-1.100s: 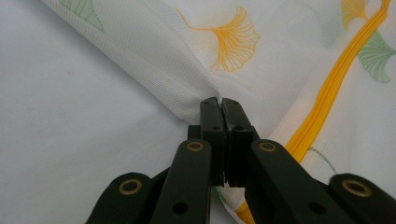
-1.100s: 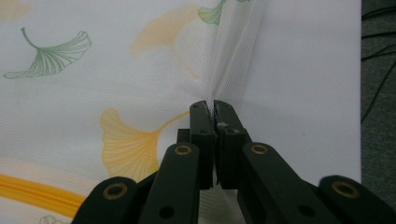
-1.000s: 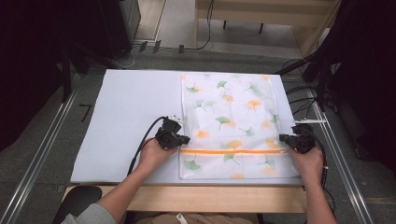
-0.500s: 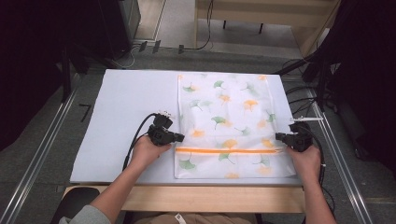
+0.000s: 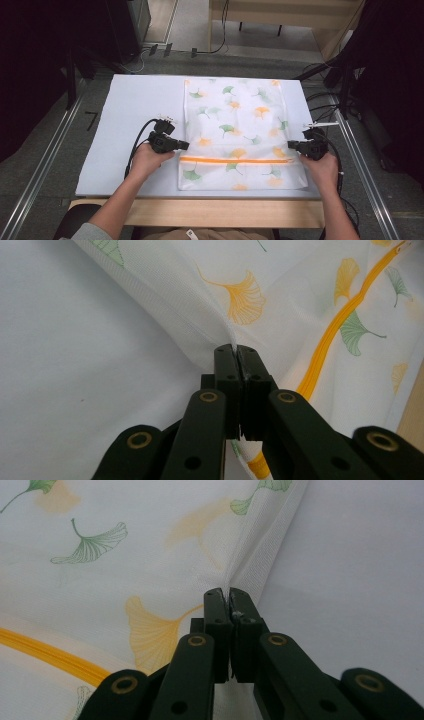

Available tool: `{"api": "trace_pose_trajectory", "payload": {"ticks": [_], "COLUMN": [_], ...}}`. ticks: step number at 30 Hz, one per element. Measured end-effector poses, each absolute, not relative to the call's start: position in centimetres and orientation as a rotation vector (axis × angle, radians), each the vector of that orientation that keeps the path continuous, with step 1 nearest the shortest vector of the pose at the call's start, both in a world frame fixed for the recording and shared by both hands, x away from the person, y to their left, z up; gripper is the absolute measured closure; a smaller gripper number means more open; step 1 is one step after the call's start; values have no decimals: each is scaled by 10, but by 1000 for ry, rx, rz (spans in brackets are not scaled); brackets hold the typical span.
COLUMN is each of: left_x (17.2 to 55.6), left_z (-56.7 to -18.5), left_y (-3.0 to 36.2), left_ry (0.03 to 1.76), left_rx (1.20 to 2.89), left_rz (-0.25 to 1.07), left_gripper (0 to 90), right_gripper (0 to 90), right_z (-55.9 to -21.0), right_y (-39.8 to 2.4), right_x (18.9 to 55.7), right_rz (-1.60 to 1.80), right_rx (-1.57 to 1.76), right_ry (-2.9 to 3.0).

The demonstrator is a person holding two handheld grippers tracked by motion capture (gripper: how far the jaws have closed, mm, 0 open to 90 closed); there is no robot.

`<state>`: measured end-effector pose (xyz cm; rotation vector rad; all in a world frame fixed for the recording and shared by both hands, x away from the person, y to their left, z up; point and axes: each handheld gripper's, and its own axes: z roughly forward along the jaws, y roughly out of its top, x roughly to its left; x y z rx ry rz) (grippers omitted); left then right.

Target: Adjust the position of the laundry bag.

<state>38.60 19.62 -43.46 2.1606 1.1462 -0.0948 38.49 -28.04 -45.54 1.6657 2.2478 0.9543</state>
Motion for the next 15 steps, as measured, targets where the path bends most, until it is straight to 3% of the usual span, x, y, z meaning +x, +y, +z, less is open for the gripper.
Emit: {"api": "trace_pose_trajectory", "payload": {"ticks": [15], "left_x": [382], "left_z": [-431], "left_y": [226], "left_ry": [1217], "left_rx": [2134], "left_rz": [-57], "left_gripper": [896], "right_gripper": [896], "right_z": [-450], "right_y": [-254], "right_x": [393], "right_rz": [976], "right_rx": [1590], "right_ry": [2327]}}
